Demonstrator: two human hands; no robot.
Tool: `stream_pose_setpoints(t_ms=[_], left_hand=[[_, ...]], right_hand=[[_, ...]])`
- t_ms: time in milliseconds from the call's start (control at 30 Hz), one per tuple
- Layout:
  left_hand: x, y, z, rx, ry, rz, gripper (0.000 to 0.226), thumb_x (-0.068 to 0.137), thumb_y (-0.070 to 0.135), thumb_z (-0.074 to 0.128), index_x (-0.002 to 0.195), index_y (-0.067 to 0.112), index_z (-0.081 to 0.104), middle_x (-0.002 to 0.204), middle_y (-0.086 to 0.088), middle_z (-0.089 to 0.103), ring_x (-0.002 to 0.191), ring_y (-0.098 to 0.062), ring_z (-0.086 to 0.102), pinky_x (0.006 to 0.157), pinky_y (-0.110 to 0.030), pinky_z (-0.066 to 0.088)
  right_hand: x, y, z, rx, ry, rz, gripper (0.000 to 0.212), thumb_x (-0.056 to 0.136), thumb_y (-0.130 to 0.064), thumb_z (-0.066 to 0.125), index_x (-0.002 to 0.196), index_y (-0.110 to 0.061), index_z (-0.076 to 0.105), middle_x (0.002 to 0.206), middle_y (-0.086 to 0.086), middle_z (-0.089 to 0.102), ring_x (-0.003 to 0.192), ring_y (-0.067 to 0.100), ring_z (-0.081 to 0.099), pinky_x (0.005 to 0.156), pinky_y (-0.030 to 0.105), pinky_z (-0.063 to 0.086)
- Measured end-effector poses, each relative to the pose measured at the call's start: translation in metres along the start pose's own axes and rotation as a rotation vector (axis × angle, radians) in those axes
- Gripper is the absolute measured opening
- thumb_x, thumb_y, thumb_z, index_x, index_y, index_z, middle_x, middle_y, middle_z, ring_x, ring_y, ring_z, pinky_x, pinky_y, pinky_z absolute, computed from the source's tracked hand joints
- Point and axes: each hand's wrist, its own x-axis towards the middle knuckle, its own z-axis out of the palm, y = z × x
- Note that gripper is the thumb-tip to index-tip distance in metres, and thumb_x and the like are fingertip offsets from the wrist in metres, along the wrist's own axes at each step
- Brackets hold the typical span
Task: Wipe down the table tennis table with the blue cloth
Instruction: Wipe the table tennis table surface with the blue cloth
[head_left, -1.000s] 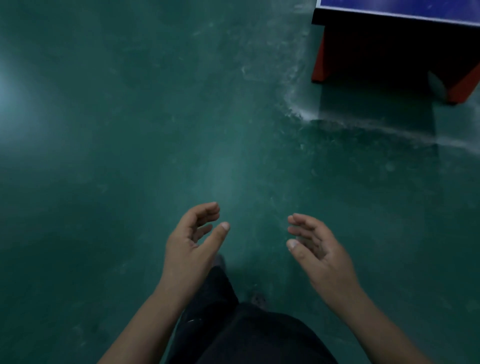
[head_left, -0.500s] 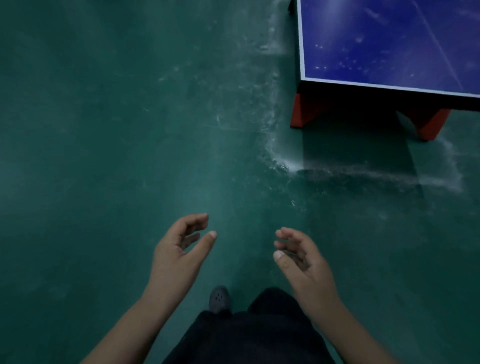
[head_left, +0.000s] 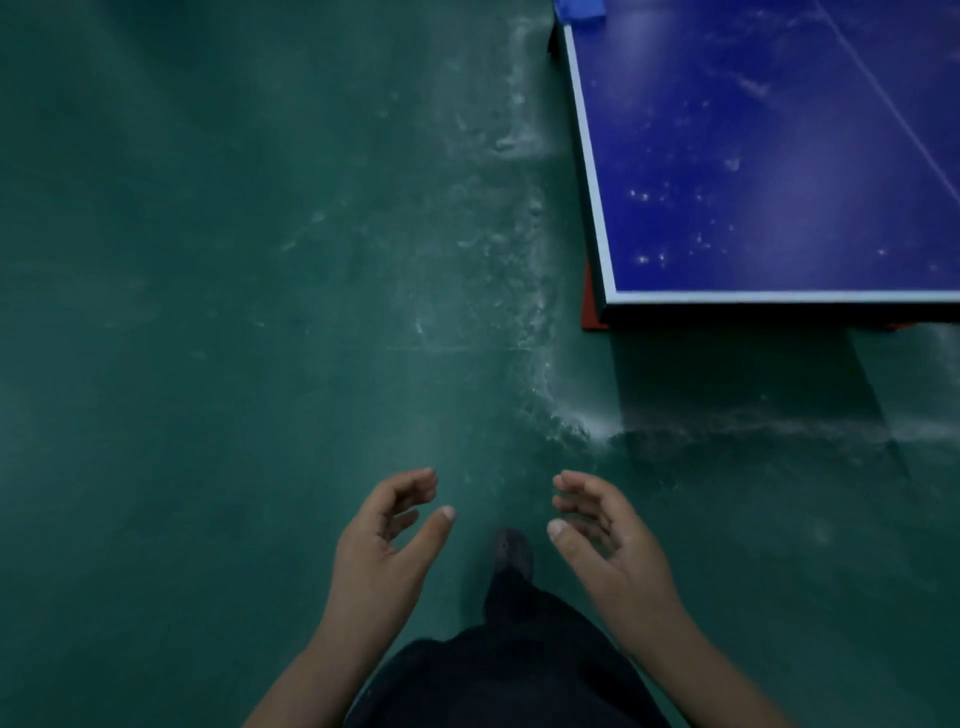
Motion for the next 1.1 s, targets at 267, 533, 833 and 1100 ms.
stream_pose_setpoints(t_ms=[267,533,833,1100], left_hand=[[0.198,0.063,0.014,0.052,-0.008,0.039,0.037,0.075,0.036,0.074,0.111,0.029,0.068,0.112,0.023,0.070,0.111,-0.003,0.065,0.102,-0.028,0.048],[0.428,0.088,0.016,0.097,-0.075,0.004,0.039,0.079,0.040,0.078,0.116,0.037,0.067,0.120,0.020,0.068,0.119,0.000,0.059,0.107,-0.029,0.043],[0.688,0.185,0.023,0.159,-0.243,0.067,0.040,0.087,0.028,0.076,0.117,0.050,0.061,0.129,0.020,0.061,0.121,-0.001,0.054,0.096,-0.024,0.044],[0.864,0.234,0.101,0.192,-0.361,0.112,0.036,0.082,0.040,0.078,0.115,0.047,0.065,0.126,0.021,0.064,0.121,0.001,0.056,0.101,-0.021,0.042]], right_hand=[[0.205,-0.076,-0.001,-0.045,-0.034,-0.002,0.040,0.091,-0.013,0.071,0.124,-0.032,0.060,0.119,-0.023,0.064,0.116,0.004,0.060,0.103,0.035,0.049],[0.406,-0.110,0.031,-0.105,0.046,0.038,0.043,0.091,-0.019,0.071,0.125,-0.040,0.057,0.127,-0.028,0.059,0.122,0.000,0.055,0.106,0.029,0.045],[0.612,-0.186,0.042,-0.098,0.219,0.078,0.042,0.091,-0.028,0.070,0.124,-0.048,0.055,0.129,-0.031,0.056,0.122,-0.003,0.053,0.099,0.023,0.044],[0.788,-0.213,0.012,-0.027,0.332,0.112,0.044,0.090,-0.022,0.070,0.121,-0.048,0.055,0.125,-0.028,0.059,0.119,-0.007,0.054,0.098,0.020,0.044]])
